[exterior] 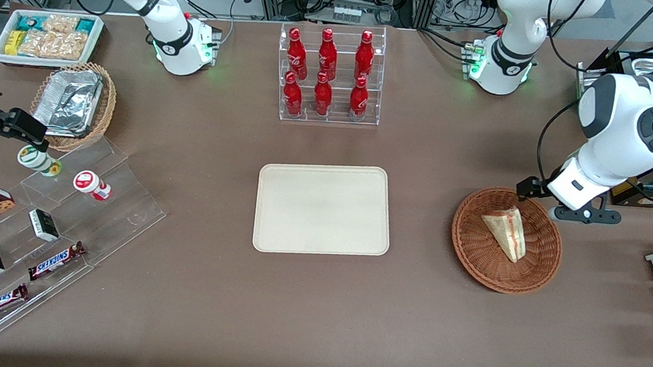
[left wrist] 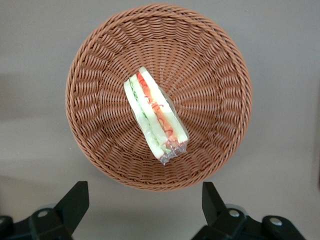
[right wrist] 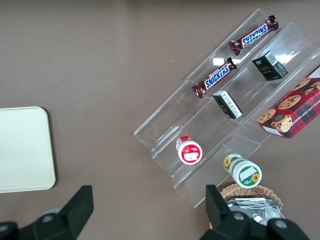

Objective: Place sandwich from basket to tray
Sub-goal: 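Lower the left gripper and close it on the wrapped sandwich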

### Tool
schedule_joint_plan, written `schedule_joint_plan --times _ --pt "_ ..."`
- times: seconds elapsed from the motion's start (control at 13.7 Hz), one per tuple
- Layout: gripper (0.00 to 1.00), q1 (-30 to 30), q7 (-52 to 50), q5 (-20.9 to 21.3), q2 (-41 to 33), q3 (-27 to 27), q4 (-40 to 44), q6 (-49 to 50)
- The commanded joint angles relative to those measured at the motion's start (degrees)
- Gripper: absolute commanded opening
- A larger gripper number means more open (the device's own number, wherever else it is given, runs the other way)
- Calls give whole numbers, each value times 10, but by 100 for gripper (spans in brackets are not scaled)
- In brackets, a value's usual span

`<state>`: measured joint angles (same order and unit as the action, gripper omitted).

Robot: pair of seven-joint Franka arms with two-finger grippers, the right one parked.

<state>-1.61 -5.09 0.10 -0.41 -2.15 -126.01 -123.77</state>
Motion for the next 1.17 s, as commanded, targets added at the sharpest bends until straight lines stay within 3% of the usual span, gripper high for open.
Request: schedule_joint_plan --times 0.0,0.37,1.1 --pt "100 2 -70 8 11 -4 -5 -31" --pt "100 -15 -249 8 41 -5 -5 -66" --pt "100 -16 -318 8 87 -5 -20 -116"
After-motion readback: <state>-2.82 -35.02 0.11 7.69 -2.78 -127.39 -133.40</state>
